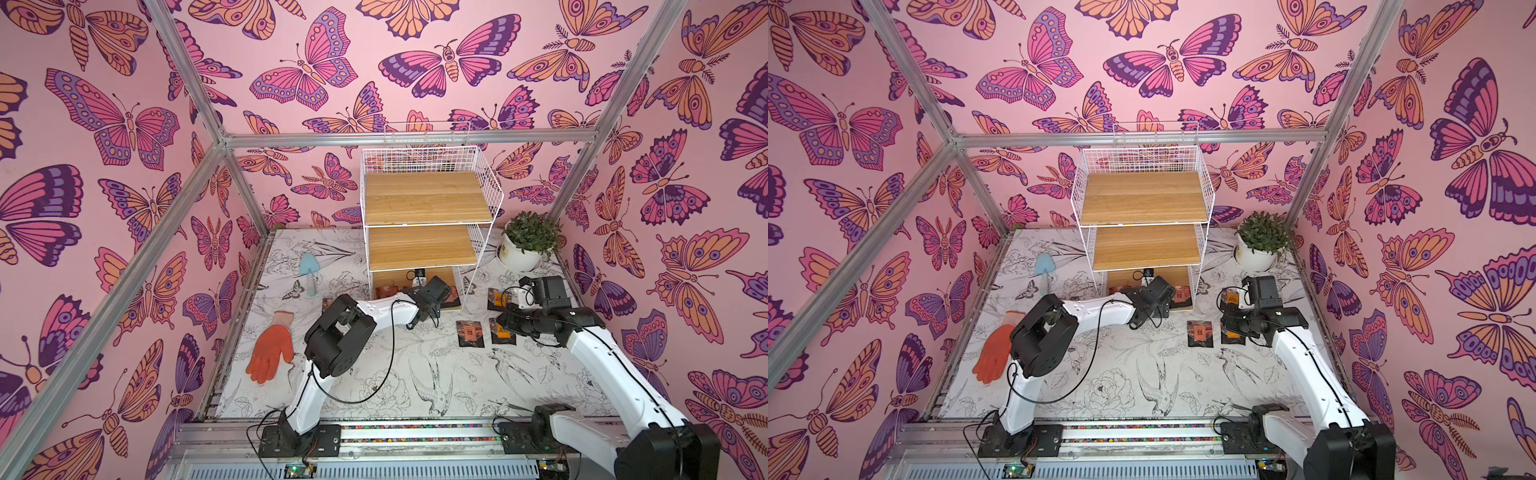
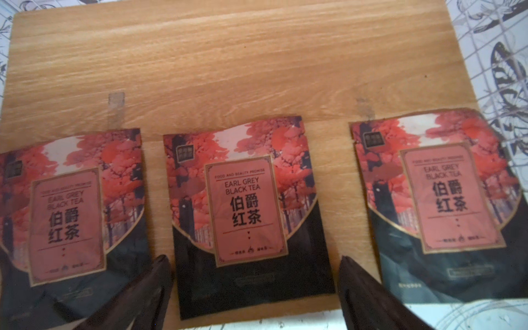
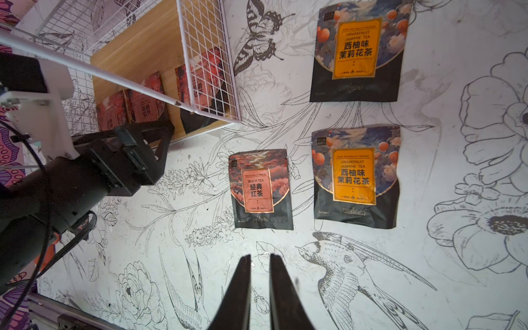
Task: Remove the tea bags from the shelf
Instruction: Pick up the tea bag from the shelf.
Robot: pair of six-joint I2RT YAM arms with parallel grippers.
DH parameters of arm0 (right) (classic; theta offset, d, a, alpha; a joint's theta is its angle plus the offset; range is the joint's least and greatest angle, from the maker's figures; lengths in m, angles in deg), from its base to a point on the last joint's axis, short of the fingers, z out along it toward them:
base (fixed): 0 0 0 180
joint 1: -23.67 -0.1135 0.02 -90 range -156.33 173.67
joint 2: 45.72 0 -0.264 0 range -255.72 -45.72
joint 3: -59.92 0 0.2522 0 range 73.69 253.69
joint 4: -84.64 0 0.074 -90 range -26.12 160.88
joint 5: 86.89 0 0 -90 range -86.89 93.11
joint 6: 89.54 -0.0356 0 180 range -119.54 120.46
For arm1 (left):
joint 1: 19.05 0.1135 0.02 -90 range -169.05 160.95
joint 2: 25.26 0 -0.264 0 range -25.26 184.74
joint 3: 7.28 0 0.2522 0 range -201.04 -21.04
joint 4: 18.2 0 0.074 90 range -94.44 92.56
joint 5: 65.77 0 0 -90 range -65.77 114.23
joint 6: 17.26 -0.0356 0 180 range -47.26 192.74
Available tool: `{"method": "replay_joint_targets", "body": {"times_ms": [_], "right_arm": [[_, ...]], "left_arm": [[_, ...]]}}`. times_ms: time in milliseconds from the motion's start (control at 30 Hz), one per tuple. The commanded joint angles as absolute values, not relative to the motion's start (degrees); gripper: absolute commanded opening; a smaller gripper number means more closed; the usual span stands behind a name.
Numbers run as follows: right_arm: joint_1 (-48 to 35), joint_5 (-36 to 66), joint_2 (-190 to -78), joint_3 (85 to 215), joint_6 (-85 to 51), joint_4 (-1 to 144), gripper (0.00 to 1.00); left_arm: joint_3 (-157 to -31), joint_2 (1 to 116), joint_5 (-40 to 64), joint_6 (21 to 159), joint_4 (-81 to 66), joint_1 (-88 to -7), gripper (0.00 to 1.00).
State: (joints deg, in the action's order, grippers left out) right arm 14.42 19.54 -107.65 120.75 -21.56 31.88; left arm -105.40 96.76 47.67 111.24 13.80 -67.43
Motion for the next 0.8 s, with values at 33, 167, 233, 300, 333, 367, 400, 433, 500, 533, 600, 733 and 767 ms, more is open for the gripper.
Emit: {"method": "replay_joint_targets", "body": {"times_ms": [33, 167, 233, 300, 333, 367, 400, 433, 500, 533, 600, 733, 767], "right_arm": [[14.93, 19.98, -107.22, 122.64, -20.55, 31.33, 0.19], [14.97, 20.12, -106.92, 122.71, -20.54, 31.18, 0.19], [15.02, 20.16, -106.67, 122.65, -20.51, 31.24, 0.19], [15.05, 20.12, -106.67, 122.68, -20.50, 31.16, 0.19], [15.02, 20.10, -106.71, 122.73, -20.54, 31.25, 0.19], [15.01, 20.15, -106.73, 122.73, -20.53, 31.17, 0.19], [14.98, 20.19, -106.84, 122.73, -20.55, 31.21, 0.19], [15.15, 20.23, -106.78, 122.73, -20.52, 31.18, 0.19], [15.15, 20.18, -106.70, 122.73, -20.52, 31.16, 0.19], [15.19, 20.24, -106.71, 122.73, -20.46, 31.24, 0.18], [15.17, 20.07, -106.65, 122.73, -20.46, 31.32, 0.18], [15.41, 20.08, -106.63, 122.68, -20.39, 31.41, 0.18], [15.39, 20.21, -106.51, 122.64, -20.32, 31.42, 0.18]], "left_arm": [[-107.55, 100.52, 46.66, 111.07, 18.76, -67.12, 0.88], [-108.74, 101.56, 46.12, 112.56, 20.75, -67.03, 0.85], [-108.93, 101.61, 45.98, 112.81, 21.05, -67.03, 0.80], [-108.85, 101.58, 45.86, 112.90, 21.18, -67.03, 0.75], [-108.85, 101.73, 45.76, 112.99, 21.31, -67.03, 0.74], [-108.85, 101.75, 45.74, 113.00, 21.48, -67.03, 0.71], [-108.85, 101.60, 45.76, 113.14, 21.49, -67.03, 0.70], [-108.85, 101.56, 45.72, 113.40, 21.42, -67.04, 0.69], [-108.76, 101.19, 45.41, 113.39, 21.47, -67.03, 0.65], [-108.76, 100.89, 45.05, 113.28, 21.58, -67.03, 0.62], [-108.51, 99.88, 44.16, 112.59, 21.73, -67.03, 0.54], [-107.06, 97.57, 43.30, 111.68, 21.81, -67.03, 0.29], [-106.60, 97.11, 43.30, 111.71, 21.90, -67.03, 0.24]]}}
